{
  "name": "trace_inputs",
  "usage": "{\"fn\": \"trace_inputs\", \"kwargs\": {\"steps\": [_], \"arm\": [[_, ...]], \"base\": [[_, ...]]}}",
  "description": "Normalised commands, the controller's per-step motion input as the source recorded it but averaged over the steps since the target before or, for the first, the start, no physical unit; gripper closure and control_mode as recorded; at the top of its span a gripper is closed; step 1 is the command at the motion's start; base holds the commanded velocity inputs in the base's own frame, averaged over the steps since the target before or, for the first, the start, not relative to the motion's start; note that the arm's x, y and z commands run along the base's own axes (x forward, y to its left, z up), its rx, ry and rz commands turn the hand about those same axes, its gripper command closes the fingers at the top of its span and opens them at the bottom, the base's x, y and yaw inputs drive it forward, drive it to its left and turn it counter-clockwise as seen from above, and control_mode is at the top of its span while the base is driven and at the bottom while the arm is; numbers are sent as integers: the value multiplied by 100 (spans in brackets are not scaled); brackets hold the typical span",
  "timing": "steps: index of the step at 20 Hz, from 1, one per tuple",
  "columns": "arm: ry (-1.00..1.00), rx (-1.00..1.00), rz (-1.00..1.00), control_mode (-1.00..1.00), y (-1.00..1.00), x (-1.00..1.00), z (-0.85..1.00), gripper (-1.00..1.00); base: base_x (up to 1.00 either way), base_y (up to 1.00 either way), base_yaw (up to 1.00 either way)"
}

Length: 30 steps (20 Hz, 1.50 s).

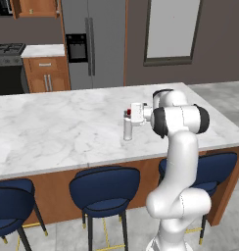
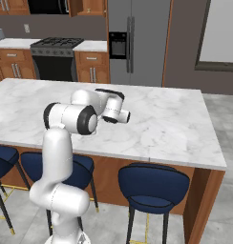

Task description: Get the candle and the liquor from the cabinet and move them to the dining counter.

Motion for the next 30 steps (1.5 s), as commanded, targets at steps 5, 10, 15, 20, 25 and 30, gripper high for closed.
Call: {"fn": "trace_inputs", "kwargs": {"steps": [5,10,15,20,25,30], "arm": [[0,0,0,-100,0,0,0,-100],[0,0,0,-100,0,0,0,-100],[0,0,0,-100,0,0,0,-100],[-2,0,-3,-100,-6,-8,9,-100],[0,0,-13,-100,-11,-14,48,-100],[0,0,-13,-100,-28,-45,62,-100]], "base": [[0,0,0],[0,0,0],[0,0,0],[0,0,0],[0,0,0],[0,0,0]]}}
